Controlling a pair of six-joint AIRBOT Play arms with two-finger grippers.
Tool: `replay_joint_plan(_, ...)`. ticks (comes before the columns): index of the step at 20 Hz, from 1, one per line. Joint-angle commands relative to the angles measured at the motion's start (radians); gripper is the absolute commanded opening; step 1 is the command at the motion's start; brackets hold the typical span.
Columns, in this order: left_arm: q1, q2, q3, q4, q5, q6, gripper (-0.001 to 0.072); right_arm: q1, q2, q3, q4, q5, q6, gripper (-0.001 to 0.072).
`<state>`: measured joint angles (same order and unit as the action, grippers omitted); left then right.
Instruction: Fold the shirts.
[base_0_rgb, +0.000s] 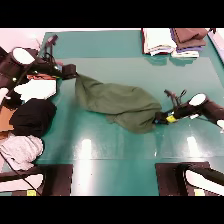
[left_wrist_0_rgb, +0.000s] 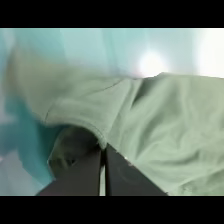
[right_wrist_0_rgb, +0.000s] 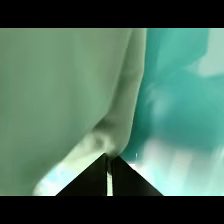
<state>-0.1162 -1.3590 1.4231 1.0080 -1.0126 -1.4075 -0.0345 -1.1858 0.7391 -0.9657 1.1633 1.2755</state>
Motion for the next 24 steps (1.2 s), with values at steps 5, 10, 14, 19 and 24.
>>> replay_joint_plan(5,0.001,0.338,0.301,0.128,-0.001,-0.006,0.002,-0.197,0.323,0.44,-0.107,0.191,-0.001,0.0016)
replay_joint_plan(10,0.0,0.564,0.492,0.127,0.002,-0.005,0.002,-0.285,0.504,0.697,-0.108,0.208,0.0,0.0016)
replay_joint_plan(14,0.0,0.633,0.586,0.13,0.001,-0.005,0.0019,-0.371,0.547,0.853,-0.108,0.243,0.019,0.0016)
replay_joint_plan(19,0.001,0.526,0.531,0.302,-0.066,-0.017,0.002,-0.385,0.443,0.946,-0.106,0.351,0.077,0.0015)
replay_joint_plan(24,0.0,0.197,0.351,0.369,-0.148,-0.07,0.0021,-0.199,0.248,0.711,-0.166,0.357,0.179,0.0015)
